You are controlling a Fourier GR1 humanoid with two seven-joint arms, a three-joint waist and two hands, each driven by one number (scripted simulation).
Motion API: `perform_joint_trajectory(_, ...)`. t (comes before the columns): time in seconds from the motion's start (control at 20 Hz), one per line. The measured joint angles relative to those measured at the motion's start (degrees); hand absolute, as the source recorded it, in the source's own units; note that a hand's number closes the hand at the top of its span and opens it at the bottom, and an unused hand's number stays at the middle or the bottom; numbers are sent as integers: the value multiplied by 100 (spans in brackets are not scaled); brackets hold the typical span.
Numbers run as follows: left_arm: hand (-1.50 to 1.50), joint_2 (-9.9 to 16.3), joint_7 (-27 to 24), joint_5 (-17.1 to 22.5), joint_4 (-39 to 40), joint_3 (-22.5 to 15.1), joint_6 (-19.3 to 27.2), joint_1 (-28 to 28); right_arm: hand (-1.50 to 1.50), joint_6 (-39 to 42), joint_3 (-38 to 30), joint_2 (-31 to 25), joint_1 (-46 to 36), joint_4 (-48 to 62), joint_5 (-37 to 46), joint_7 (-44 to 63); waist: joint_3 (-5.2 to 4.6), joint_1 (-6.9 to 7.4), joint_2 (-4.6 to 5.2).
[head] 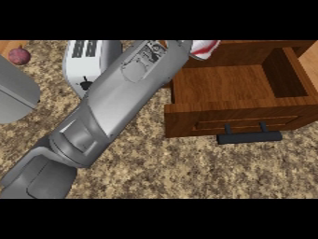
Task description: Pick up the can, place it into the drawer and close the drawer
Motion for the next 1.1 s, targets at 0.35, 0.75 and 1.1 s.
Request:
perform_joint_trajectory(0.35, 150, 1, -195, 544, 526, -397, 87, -218, -150, 4, 75, 11, -97, 158, 119, -89, 3, -87, 22)
perform_joint_trajectory(0.75, 150, 0, -666, 815, 968, -818, 236, -168, -150, -50, 61, -32, -319, 294, 161, -74, 5, -157, 52)
perform_joint_trajectory(1.1, 150, 0, -857, 993, 1118, -1316, 440, -33, -150, -78, 185, -32, -464, 196, 197, 59, 6, -287, 78)
